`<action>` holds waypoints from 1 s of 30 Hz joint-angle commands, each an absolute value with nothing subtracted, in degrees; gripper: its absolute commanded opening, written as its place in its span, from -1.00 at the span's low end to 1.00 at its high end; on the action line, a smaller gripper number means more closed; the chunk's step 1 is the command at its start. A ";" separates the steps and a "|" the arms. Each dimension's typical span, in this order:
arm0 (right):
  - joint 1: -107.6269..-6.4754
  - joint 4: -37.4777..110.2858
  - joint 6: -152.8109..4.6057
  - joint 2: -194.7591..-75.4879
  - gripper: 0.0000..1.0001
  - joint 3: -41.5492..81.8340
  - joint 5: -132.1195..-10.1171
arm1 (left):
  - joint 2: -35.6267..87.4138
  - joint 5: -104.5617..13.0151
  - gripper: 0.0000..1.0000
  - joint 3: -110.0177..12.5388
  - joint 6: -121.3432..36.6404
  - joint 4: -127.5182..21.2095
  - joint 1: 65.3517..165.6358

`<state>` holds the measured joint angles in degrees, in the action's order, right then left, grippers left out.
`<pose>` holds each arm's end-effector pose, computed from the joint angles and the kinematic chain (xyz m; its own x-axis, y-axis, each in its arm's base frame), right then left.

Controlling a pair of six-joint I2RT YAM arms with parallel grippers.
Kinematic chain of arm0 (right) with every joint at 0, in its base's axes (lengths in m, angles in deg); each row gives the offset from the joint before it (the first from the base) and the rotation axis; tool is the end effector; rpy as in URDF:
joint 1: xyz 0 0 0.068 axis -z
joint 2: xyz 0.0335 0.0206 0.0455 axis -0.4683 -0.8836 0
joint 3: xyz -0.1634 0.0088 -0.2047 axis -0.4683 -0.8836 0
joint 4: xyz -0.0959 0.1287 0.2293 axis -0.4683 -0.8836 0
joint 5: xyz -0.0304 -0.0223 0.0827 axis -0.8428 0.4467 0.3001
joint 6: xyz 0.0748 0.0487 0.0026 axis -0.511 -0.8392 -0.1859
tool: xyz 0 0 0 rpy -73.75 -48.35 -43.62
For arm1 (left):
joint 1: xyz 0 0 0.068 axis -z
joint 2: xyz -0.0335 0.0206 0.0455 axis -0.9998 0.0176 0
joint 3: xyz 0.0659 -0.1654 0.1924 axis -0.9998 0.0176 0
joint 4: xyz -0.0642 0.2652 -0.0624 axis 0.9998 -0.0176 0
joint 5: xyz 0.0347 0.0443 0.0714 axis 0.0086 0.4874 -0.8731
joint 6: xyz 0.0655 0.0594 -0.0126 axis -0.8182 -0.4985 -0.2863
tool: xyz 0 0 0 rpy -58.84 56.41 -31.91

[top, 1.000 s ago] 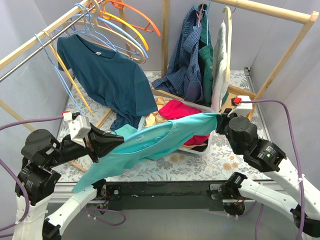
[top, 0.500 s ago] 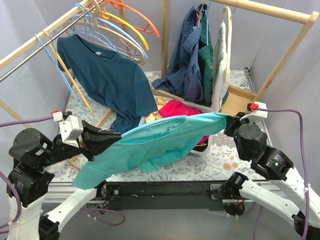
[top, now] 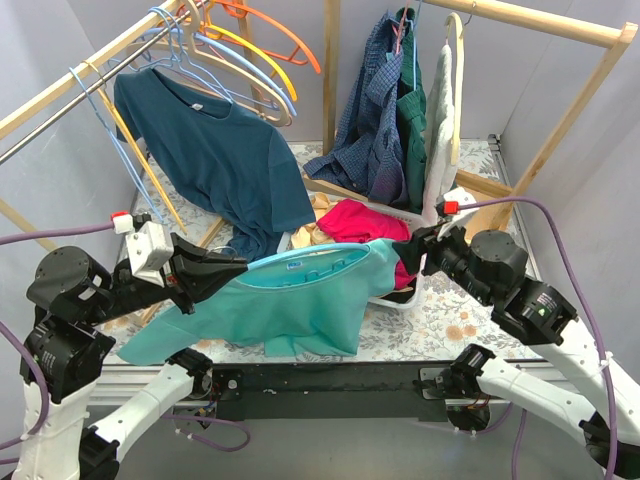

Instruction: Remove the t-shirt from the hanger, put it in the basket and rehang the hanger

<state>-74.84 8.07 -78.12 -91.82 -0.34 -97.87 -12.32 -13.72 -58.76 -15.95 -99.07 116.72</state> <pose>0.1562 0.1289 0.3748 -0.2229 0.0216 -0.9746 -0.4369 0.8915 0.1196 0.0626 -0.0911 0.4987 -0.5562 -0.2377 -0.7963 0.7422 0.2890 -0.6047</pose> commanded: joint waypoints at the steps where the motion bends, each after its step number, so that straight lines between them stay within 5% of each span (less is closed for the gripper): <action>1: -74.68 13.44 -70.72 -95.08 0.30 5.06 -79.13 | -11.28 -13.51 -1.00 -58.57 -15.96 -95.51 116.94; 11: -74.68 16.96 -69.05 -93.51 0.32 1.73 -67.08 | -11.46 -16.24 -1.00 -58.13 -16.31 -95.77 116.94; 22: -74.68 8.96 -67.46 -92.18 0.32 5.50 -68.75 | -11.90 -19.76 -1.00 -56.99 -16.67 -94.54 116.94; 30: -74.68 16.60 -67.46 -94.56 0.32 -0.11 -69.42 | -11.98 -18.88 -1.00 -57.69 -16.23 -95.07 116.94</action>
